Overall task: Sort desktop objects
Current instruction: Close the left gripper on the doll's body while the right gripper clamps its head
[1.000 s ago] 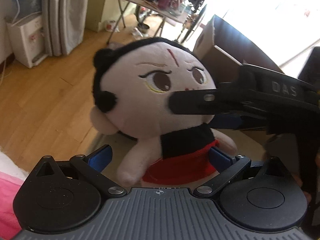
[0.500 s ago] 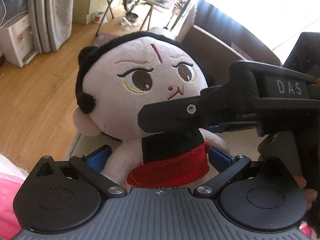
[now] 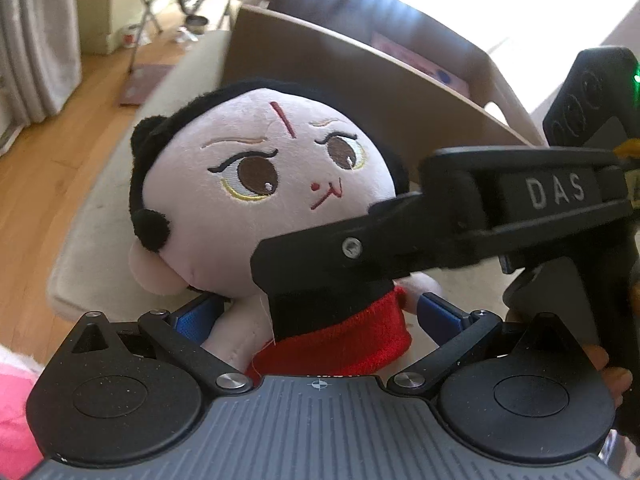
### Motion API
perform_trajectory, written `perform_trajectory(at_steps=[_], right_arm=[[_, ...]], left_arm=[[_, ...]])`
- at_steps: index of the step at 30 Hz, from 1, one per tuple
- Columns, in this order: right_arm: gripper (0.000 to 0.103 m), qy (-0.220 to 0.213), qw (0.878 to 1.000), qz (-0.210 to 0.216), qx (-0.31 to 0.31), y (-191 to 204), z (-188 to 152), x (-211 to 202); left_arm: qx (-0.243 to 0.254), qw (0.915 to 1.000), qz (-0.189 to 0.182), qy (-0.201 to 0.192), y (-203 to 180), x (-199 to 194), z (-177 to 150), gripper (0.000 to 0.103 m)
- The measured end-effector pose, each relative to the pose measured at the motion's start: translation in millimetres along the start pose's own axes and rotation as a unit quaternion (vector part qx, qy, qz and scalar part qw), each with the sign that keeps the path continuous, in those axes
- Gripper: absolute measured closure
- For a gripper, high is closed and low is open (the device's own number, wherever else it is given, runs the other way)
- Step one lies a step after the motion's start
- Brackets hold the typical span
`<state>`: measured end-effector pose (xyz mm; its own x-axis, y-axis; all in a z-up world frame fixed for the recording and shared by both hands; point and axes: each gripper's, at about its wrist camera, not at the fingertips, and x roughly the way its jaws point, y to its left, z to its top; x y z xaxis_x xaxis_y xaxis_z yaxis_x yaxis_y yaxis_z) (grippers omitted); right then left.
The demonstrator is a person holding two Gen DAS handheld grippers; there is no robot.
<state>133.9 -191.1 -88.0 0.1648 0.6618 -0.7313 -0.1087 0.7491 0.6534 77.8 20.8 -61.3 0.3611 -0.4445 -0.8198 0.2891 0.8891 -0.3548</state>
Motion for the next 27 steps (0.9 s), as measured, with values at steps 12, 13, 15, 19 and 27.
perform_trajectory(at_steps=[12, 13, 15, 19, 27], right_arm=[[0.0, -0.024, 0.998, 0.002, 0.054, -33, -10, -12], [0.0, -0.023, 0.998, 0.003, 0.054, -33, -9, -13], [0.0, -0.024, 0.998, 0.005, 0.057, -32, -7, -15], [0.0, -0.026, 0.998, 0.008, 0.062, -29, -3, -20], [0.0, -0.044, 0.997, 0.005, 0.061, -34, -8, -40]], left_arm=[[0.026, 0.9994, -0.015, 0.017, -5, 19, 10, 0.0], [0.023, 0.9995, -0.016, 0.016, -3, 17, 11, 0.0], [0.016, 0.9997, -0.014, 0.014, -2, 16, 13, 0.0], [0.005, 1.0, -0.007, 0.005, 0, 14, 16, 0.0], [-0.013, 0.9998, 0.014, -0.011, 10, 6, 17, 0.0]])
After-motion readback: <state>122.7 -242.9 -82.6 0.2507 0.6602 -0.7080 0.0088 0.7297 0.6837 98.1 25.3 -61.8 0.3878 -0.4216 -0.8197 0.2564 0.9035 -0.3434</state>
